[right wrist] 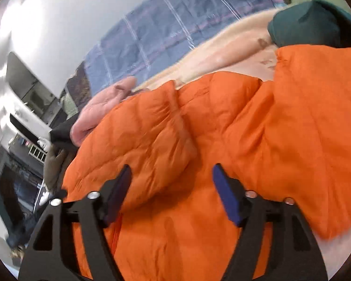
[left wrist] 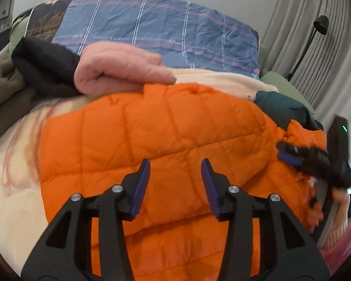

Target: Fold large clothes

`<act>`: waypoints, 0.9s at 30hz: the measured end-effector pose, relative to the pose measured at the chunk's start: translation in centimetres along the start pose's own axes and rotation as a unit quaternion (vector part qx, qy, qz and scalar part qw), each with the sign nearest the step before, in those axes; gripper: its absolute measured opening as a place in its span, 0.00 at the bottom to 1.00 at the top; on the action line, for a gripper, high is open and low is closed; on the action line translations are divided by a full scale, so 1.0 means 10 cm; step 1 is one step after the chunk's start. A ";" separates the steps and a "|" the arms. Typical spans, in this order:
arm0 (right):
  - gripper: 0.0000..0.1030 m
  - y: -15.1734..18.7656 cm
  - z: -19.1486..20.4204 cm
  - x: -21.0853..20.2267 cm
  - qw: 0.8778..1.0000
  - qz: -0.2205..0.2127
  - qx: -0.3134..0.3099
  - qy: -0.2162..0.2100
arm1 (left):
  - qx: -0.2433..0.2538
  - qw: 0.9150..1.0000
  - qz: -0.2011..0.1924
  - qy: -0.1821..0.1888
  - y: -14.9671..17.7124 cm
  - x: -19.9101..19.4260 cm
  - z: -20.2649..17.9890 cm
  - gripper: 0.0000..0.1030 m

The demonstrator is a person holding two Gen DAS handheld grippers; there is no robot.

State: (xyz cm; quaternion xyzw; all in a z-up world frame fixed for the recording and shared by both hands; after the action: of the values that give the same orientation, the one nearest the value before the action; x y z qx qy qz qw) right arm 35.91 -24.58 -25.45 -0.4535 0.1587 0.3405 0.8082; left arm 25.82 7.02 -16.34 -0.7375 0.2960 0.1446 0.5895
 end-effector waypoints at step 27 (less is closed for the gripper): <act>0.27 0.50 -0.17 -0.23 0.993 0.024 -0.082 0.085 | 0.081 0.995 0.010 0.051 0.01 0.22 -0.83 0.40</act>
State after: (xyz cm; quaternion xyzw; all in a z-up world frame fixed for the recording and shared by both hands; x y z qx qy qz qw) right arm 30.84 -25.21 -28.22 -0.5413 0.2090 0.3318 0.7438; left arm 26.42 -1.47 -15.47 -0.6906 0.3435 0.0883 0.6303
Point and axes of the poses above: each gripper's, at about its wrist camera, not at the fingertips, and x roughly the way its jaws point, z to its left, y to its underside, the point moved 8 cm from there along x, roughly the way its jaws point, and after that the axes turned 8 degrees about -z, right-handed, at the moved point
